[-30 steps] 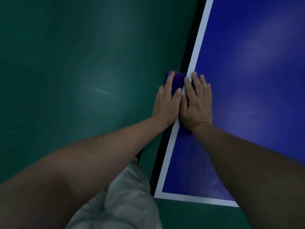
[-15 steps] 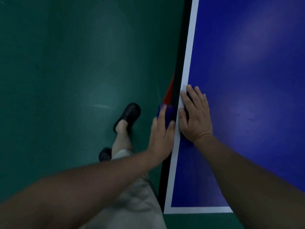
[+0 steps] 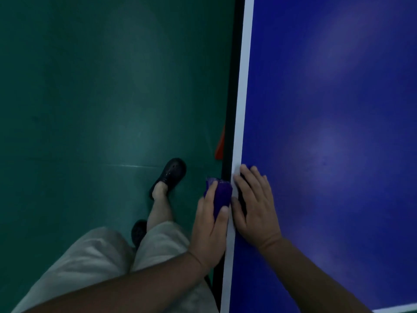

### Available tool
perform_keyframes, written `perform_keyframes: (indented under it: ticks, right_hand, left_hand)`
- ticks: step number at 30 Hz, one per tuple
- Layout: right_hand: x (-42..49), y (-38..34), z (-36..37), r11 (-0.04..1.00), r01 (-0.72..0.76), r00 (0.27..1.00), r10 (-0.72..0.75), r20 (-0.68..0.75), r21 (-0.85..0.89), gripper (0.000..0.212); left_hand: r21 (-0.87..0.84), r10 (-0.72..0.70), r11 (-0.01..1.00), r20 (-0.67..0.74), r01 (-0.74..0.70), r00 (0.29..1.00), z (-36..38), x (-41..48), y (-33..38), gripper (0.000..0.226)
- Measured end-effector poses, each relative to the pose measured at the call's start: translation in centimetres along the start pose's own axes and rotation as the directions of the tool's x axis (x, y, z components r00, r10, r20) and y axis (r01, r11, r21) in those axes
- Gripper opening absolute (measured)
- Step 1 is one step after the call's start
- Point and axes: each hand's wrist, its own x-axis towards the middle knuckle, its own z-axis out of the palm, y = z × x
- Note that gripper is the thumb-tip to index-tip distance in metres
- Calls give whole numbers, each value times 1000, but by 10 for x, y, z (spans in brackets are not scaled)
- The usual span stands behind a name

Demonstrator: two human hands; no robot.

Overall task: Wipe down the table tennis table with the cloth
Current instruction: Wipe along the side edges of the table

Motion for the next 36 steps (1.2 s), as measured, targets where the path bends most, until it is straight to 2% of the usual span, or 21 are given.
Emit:
perform_keyframes:
  ticks: [4, 11, 15, 19, 22, 25, 32, 36]
  right_hand:
    - [6, -4, -9, 1000, -17, 1000, 17, 12, 8, 51]
    - [110, 18, -36, 999, 22, 996, -25, -91, -38, 43]
    - [196, 40, -45, 997, 0, 988, -13, -155, -82, 44]
    - [234, 43, -35, 978, -109, 990, 91, -106, -181, 52]
    - [233, 43, -31, 968, -121, 989, 99, -106, -218, 53]
    - [233, 45, -33, 964, -116, 992, 102, -71, -239, 54]
    - [242, 41, -44, 976, -110, 993, 98, -72, -188, 49]
    - [296, 60, -59, 978, 19, 996, -36, -76, -210, 36]
  left_hand:
    - [-22, -40, 999, -29, 39, 999, 3, 60, 33, 53]
    - [129, 66, 990, -130, -49, 989, -6, 214, 103, 71]
    - [110, 73, 992, -162, -56, 984, -1, 199, 99, 71]
    - [49, 17, 999, -33, -15, 999, -6, 137, 70, 67]
    - [44, -31, 999, 17, 30, 999, -9, 124, 70, 65]
    - [25, -39, 999, 3, 39, 999, -9, 170, 86, 69]
    - [65, 7, 998, -135, 2, 991, -12, 348, 174, 64]
    - [77, 24, 997, -97, -16, 995, -15, 344, 176, 65]
